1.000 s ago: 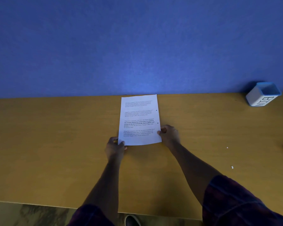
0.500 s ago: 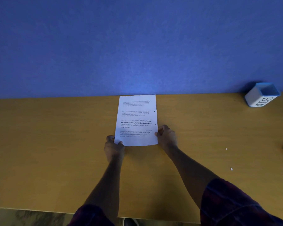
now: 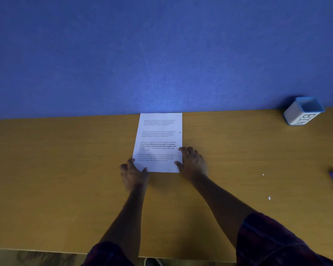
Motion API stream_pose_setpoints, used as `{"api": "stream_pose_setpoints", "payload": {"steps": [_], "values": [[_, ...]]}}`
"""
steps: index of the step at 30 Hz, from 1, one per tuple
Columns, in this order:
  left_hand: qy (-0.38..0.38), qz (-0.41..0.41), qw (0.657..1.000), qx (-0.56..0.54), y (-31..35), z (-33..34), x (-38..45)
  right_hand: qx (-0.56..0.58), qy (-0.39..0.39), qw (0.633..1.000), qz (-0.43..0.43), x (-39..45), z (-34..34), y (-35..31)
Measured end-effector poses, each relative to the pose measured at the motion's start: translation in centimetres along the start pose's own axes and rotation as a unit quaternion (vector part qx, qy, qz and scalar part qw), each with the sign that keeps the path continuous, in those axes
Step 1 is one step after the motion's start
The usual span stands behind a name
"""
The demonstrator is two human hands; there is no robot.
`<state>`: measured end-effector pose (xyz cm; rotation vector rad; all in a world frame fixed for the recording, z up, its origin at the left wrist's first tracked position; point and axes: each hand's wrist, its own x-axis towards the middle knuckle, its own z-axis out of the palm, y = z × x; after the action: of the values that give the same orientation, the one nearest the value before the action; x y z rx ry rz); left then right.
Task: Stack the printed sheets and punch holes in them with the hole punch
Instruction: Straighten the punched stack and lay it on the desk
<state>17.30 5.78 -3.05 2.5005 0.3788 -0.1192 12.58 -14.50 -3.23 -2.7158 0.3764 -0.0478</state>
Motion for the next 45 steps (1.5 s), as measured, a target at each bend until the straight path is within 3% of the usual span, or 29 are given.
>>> {"api": "stream_pose_setpoints", "payload": {"steps": [2,6,10,21,45], "values": [[0.008,0.012,0.999,0.038,-0.1,0.1,-0.2,-0.018,0.005,0.999,-0.051,-0.2,0.1,0.1],[0.008,0.016,0.997,0.079,-0.4,0.3,-0.5,-0.069,-0.085,0.987,-0.119,-0.5,0.4,0.4],[0.003,0.015,0.995,0.094,-0.5,0.2,-0.5,-0.080,-0.155,0.978,-0.118,-0.6,0.1,0.6],[-0.039,0.069,0.988,0.135,-0.8,-0.5,-0.8,-0.093,-0.130,0.982,-0.098,-0.2,0.1,0.9],[-0.054,0.112,0.965,0.232,-0.8,-0.2,-0.7,-0.090,-0.191,0.974,-0.078,-0.2,0.8,1.1]]}}
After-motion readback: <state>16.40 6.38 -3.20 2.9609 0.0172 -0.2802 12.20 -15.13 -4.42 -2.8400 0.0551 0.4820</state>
